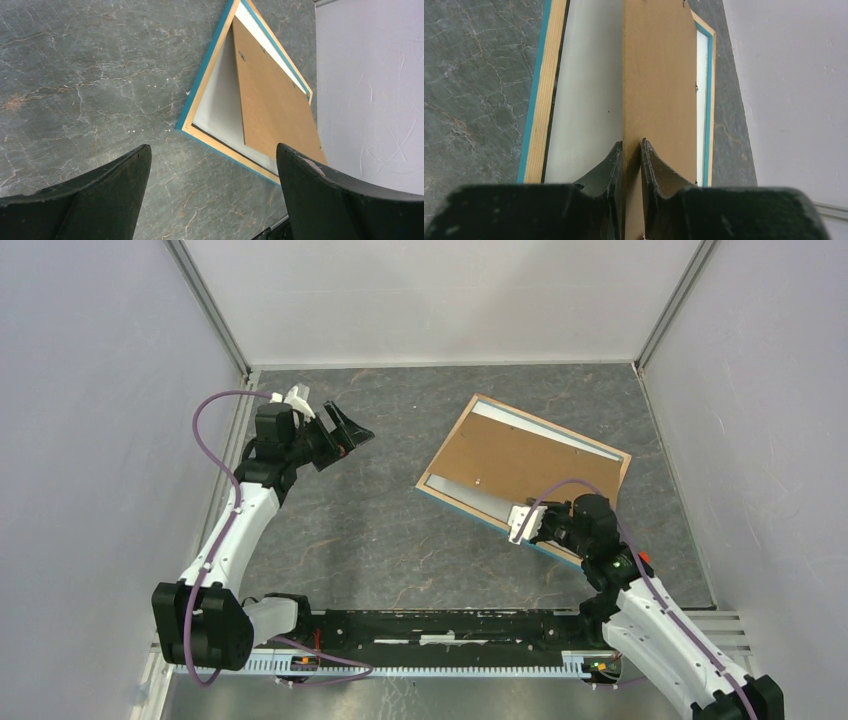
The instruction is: Put the photo into the frame
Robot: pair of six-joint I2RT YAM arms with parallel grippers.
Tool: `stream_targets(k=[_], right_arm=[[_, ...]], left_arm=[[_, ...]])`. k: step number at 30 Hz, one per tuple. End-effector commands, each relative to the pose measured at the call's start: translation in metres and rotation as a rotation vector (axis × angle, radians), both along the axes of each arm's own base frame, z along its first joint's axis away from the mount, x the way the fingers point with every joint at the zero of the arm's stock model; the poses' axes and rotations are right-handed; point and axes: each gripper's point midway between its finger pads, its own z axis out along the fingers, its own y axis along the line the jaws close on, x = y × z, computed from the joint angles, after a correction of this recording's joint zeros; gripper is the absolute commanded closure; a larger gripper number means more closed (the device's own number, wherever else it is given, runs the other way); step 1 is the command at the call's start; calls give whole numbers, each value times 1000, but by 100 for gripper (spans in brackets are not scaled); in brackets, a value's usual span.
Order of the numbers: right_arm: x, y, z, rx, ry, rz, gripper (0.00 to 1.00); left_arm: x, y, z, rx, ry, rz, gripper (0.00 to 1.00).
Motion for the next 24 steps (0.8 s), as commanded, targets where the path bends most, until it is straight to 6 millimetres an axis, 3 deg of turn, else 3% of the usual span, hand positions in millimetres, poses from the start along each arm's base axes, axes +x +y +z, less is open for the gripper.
stream_targets(k=[1,5,9,11,14,17,21,23,24], right_arm=[[10,-5,0,25,34,-79,80],[15,-10,-8,17,62,-127,80],[23,-14,-14,29,116,-200,86],[20,-7,-17,37,157,-170,93],[20,-2,-19,73,162,-162,94],[18,4,-16,110,145,-135,92],[18,4,-14,131,126,-141,92],[19,3,-13,133,125,-145,92],[20,3,-12,134,126,-148,92]], left_arm=[[1,-5,6,-8,-40,-28,0],[1,-5,5,-7,-36,-29,0],[0,-6,4,-11,-35,-34,0],[0,-7,1,-17,-29,-35,0],[0,-14,-5,-66,0,-38,0],[-1,-37,-13,-168,71,-68,2],[1,-90,-29,-378,208,-134,23],[4,-105,-43,-412,265,-96,37],[9,-108,-52,-417,281,-49,37]])
